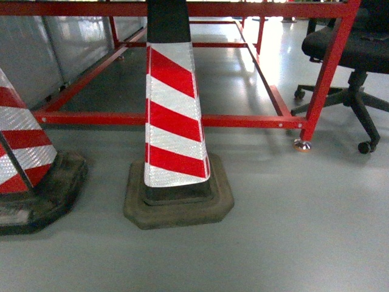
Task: Pick capacitor and pack into box
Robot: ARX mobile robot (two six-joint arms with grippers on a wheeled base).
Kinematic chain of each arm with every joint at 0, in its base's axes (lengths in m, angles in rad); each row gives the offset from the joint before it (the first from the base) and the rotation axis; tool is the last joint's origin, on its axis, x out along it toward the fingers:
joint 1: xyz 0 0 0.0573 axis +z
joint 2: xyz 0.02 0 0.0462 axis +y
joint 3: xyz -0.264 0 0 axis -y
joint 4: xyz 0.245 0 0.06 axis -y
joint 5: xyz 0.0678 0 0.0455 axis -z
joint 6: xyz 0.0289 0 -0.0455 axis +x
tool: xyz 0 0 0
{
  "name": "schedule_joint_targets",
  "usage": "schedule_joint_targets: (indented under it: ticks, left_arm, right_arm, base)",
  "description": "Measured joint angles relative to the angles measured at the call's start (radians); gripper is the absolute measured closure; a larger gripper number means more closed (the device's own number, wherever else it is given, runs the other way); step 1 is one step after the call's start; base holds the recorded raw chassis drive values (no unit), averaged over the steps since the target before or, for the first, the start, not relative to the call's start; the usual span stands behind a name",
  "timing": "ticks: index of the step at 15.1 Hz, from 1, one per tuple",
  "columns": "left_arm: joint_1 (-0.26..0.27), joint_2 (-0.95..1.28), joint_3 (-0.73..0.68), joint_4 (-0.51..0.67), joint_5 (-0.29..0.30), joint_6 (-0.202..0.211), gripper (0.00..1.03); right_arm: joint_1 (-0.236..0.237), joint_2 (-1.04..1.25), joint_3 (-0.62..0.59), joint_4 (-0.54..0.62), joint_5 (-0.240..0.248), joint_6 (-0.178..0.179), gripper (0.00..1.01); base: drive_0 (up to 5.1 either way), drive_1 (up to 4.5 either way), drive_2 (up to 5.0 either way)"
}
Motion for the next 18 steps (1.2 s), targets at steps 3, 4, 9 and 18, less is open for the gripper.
schedule_joint_targets:
  ticks: [3,4,9,18]
  left_arm:
    - [0.000,0.000,0.000,-0.002,0.000,0.000,0.59]
    - [0.000,0.000,0.000,0.000,0.001,0.000,0.59]
    - [0.000,0.000,0.000,-0.001,0.001,0.000,0.59]
    - [0.000,0.000,0.000,-0.001,-0.001,0.004,0.59]
  right_arm:
    - [0.000,0.000,0.000,-0.001,0.000,0.000,0.03]
    - [0.000,0.000,0.000,-0.002,0.000,0.000,0.03]
    - [0.000,0.000,0.000,-0.001,0.000,0.000,0.03]
    - [0.000,0.000,0.000,-0.002,0.000,0.001,0.03]
  base:
    - [-0.1,4.06,-4.2]
    - [-0.1,4.03,-4.2]
    - [0.0,0.82,-0.9]
    - [0.0,0.00,0.0]
